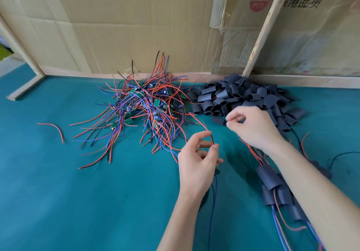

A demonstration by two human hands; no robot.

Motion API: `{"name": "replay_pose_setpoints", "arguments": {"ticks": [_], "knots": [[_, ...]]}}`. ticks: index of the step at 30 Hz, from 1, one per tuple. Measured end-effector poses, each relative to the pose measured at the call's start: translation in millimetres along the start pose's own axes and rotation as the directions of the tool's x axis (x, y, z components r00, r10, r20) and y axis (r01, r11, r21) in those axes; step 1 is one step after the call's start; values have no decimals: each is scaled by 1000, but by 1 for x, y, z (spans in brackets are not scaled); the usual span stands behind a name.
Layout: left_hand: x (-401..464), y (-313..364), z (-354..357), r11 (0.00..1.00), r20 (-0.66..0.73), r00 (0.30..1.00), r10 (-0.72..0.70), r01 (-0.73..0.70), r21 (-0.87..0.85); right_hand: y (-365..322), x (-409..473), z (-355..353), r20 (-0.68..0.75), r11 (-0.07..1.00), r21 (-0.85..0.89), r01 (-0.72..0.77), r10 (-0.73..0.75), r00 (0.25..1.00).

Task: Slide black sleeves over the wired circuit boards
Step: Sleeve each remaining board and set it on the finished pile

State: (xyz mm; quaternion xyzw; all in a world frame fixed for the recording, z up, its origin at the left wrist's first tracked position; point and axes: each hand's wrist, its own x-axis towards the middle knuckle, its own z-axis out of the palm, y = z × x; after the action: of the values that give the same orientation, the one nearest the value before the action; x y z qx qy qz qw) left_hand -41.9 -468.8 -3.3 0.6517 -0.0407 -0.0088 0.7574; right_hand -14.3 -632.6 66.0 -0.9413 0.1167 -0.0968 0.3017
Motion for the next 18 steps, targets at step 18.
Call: {"name": "replay_pose_setpoints", "arguments": {"ticks": [18], "knots": [[-2, 3, -3, 993, 114, 994, -3, -10, 118, 7, 11, 36, -123, 998, 54, -19, 25, 992]]}}
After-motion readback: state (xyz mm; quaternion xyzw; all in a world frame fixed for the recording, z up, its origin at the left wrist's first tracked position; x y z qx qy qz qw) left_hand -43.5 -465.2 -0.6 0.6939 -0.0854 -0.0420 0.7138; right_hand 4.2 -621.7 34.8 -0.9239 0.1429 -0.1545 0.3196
